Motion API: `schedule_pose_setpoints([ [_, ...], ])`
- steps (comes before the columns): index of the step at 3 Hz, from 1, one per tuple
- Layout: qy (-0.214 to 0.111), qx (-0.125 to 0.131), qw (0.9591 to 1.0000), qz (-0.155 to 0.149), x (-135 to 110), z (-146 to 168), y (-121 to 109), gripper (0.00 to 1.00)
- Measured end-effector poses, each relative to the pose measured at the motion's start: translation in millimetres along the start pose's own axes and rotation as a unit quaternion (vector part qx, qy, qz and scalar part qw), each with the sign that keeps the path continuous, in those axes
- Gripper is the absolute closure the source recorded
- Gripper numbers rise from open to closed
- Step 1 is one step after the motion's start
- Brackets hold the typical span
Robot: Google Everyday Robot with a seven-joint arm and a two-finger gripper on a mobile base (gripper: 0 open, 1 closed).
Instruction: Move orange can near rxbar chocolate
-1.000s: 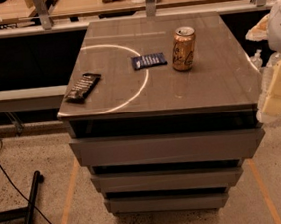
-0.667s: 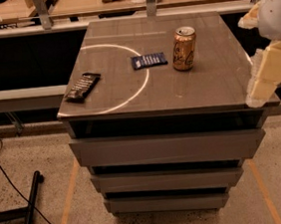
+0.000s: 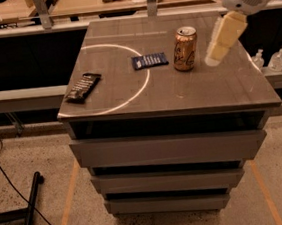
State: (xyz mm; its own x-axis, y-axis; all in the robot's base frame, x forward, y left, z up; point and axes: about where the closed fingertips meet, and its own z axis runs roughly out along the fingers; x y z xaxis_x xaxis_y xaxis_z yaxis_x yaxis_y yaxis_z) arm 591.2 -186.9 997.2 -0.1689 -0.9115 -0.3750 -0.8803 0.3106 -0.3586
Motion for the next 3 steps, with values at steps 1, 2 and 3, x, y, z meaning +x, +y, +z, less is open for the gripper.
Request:
schedule_pose_setpoints([
  [1,-0.046,0.006,0.9985,0.030,-17,44,-51,0.00],
  [2,-0.074,0.007,0.9953,0.062,-25,97,-93,0.00],
  [3,-0.074,0.007,0.9953,0.062,-25,97,-93,0.00],
])
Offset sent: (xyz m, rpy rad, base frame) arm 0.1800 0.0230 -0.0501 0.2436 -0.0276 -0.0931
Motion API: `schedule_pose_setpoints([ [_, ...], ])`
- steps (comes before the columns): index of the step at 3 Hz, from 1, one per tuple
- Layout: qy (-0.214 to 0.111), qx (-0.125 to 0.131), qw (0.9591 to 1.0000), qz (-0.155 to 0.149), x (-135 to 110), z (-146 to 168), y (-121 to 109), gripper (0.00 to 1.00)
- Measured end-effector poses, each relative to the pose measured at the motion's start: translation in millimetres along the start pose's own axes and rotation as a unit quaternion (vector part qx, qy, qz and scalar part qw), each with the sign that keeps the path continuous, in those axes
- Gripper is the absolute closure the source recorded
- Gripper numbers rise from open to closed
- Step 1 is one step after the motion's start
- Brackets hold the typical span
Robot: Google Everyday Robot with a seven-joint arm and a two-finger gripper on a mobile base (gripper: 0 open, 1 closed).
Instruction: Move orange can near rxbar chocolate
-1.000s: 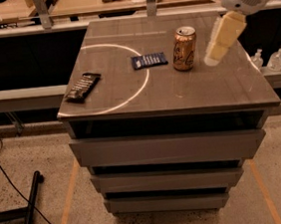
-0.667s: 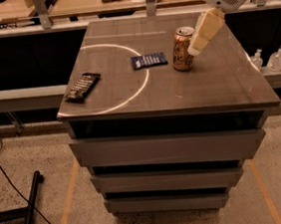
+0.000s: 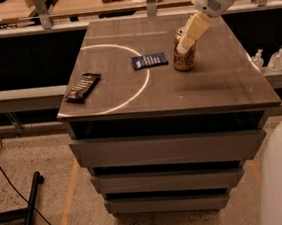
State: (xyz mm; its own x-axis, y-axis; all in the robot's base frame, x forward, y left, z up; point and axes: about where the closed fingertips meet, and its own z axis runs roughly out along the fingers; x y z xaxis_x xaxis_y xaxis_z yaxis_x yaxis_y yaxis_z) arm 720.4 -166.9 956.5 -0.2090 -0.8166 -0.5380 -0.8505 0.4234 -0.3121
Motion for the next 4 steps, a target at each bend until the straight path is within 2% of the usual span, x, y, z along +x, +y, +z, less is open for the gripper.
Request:
schedule_pose_setpoints([
  [1,-0.004,-0.013,0.9999,0.010,6,13,2,0.00],
  [2,-0.010,-0.026,0.9993,0.022,12,27,4,0.12],
  [4,-0.019,-0.044,0.9986,0.024,11,36,9,0.57],
])
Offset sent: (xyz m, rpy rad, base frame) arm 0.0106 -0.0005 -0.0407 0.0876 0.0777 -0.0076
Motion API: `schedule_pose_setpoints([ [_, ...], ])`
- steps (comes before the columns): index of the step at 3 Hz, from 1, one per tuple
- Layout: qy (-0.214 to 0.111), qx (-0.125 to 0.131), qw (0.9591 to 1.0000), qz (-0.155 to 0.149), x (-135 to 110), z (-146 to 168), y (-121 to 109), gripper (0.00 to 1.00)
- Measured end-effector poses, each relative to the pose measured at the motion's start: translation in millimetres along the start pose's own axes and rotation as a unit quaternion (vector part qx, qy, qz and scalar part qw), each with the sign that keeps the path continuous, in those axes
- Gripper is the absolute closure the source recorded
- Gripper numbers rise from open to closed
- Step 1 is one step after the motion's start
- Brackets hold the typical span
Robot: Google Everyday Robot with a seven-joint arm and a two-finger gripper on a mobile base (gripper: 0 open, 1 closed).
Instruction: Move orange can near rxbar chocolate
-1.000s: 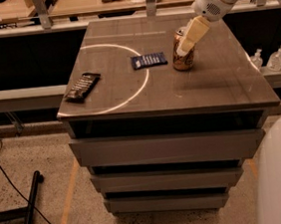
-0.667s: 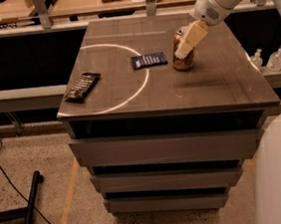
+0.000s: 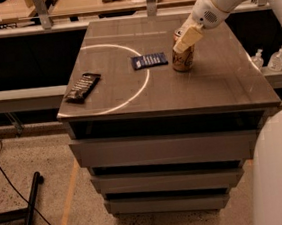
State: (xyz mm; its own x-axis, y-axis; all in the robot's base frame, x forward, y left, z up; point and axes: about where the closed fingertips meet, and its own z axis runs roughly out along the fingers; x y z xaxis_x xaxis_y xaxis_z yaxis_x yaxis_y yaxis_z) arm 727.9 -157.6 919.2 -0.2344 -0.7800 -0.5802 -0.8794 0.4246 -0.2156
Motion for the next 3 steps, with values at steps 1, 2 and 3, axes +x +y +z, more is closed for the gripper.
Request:
schedule_pose_setpoints([
  [1,-0.009,-0.009,0.9998,-0.013,-13,-3,7,0.80],
  [2,-0.027,-0.015,0.9989,-0.035,-45,-10,18,1.00],
  [3,-0.055,-0.044,0.9949,-0.073,-90,-10,49,1.00],
])
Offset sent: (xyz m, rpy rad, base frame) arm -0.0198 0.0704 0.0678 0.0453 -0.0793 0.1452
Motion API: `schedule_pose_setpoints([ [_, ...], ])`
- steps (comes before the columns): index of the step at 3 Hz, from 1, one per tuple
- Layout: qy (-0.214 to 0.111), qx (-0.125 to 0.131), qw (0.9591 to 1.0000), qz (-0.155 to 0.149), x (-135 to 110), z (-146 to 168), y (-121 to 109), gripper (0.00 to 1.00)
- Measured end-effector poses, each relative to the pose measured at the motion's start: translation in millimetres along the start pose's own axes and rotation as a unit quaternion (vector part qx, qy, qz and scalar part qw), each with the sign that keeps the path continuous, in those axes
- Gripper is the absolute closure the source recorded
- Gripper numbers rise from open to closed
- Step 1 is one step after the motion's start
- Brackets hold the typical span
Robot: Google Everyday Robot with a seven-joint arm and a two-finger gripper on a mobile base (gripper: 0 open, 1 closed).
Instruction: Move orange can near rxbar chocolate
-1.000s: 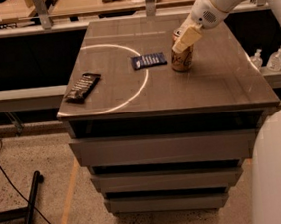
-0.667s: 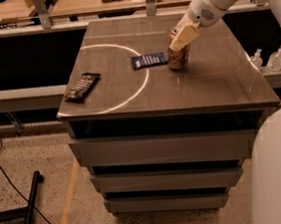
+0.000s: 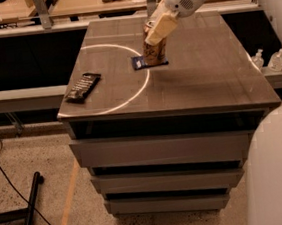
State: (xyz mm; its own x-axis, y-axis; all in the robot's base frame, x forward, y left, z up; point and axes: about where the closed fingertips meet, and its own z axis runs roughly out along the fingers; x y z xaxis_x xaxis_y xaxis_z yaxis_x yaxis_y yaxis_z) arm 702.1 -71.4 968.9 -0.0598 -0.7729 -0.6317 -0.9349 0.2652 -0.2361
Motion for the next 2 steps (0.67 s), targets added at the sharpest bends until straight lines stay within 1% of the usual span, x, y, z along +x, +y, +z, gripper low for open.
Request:
schedule_pose_setpoints([
  [1,-0.023,-0.045,0.9983,-0.028,-37,22,31,1.00],
  [2,-0.050,-0.091,0.9938,-0.042,-65,54,64,1.00],
])
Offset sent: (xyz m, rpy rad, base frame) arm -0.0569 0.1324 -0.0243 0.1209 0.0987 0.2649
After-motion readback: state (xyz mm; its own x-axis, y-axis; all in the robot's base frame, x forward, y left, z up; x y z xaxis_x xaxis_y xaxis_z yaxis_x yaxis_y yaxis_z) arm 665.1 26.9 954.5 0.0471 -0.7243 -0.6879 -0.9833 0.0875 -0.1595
